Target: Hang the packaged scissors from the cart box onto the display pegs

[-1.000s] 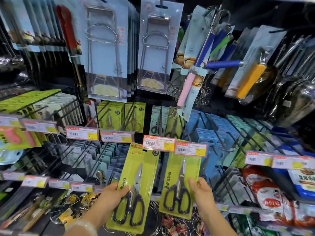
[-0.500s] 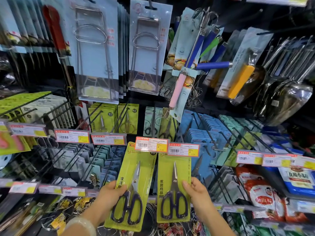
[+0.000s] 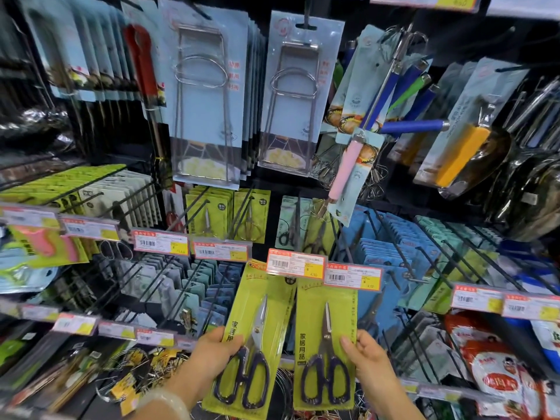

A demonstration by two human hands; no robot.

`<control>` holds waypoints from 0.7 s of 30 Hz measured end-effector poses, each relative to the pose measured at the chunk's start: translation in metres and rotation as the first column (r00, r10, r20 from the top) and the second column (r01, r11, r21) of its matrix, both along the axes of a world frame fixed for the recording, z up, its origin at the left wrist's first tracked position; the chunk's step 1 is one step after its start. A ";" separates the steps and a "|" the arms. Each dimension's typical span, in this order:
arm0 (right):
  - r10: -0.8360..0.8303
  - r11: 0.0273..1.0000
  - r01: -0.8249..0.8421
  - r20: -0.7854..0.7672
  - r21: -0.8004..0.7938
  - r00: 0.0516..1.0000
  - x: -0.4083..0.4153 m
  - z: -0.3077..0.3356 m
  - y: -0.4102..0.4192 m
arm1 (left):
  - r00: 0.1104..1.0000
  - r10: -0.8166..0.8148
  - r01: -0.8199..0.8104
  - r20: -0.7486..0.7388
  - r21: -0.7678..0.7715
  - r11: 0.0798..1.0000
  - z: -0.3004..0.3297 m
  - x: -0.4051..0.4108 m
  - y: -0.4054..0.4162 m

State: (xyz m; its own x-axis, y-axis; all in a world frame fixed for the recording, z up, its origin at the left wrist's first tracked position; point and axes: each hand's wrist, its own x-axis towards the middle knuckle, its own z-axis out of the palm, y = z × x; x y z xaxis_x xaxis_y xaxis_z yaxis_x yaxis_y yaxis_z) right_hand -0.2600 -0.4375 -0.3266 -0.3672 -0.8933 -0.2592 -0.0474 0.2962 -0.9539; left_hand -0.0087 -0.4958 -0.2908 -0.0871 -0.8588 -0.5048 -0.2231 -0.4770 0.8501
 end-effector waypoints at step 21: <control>-0.114 0.993 0.112 -0.071 -0.030 0.991 -0.001 0.017 0.019 | 0.992 -0.127 0.126 0.017 0.067 0.990 -0.034 -0.003 -0.012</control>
